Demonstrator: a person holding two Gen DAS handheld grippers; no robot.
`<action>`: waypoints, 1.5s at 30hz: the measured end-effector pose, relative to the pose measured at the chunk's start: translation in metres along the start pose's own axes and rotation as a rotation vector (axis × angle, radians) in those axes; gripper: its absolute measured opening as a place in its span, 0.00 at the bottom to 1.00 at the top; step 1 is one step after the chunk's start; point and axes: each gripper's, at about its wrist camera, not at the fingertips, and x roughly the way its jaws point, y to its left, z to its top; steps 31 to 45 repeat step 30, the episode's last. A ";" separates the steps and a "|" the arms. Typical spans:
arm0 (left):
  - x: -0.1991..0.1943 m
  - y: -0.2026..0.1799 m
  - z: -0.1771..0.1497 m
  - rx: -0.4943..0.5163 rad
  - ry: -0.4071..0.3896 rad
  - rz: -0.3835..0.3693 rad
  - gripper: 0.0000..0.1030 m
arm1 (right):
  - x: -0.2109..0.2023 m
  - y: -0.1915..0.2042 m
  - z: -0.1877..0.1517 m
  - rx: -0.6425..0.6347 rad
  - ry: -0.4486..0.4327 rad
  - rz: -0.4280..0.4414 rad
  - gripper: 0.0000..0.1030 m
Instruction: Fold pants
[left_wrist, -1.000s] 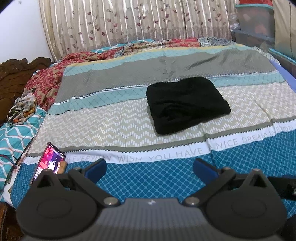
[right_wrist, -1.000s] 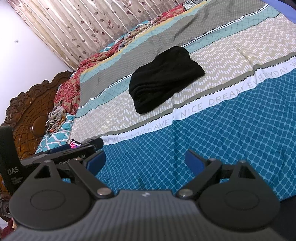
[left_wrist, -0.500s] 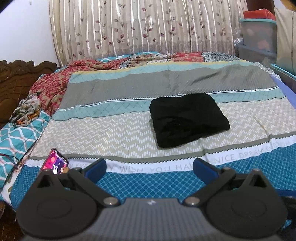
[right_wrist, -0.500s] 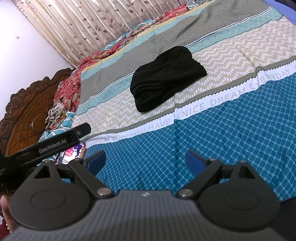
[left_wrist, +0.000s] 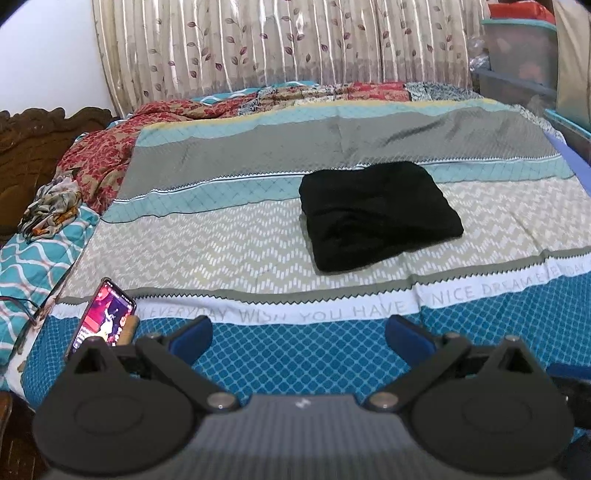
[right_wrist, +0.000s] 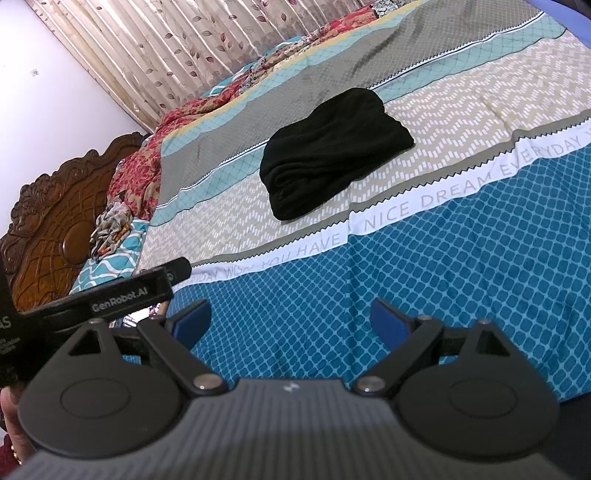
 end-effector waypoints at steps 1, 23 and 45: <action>0.000 0.000 -0.001 0.001 0.003 -0.001 1.00 | 0.000 0.000 0.000 0.001 0.001 0.000 0.92; 0.025 0.000 -0.014 -0.019 0.146 -0.014 1.00 | 0.005 -0.003 -0.002 0.016 0.017 -0.009 0.92; 0.026 -0.001 -0.013 -0.018 0.143 -0.069 1.00 | 0.005 -0.005 -0.002 0.012 0.013 -0.022 0.92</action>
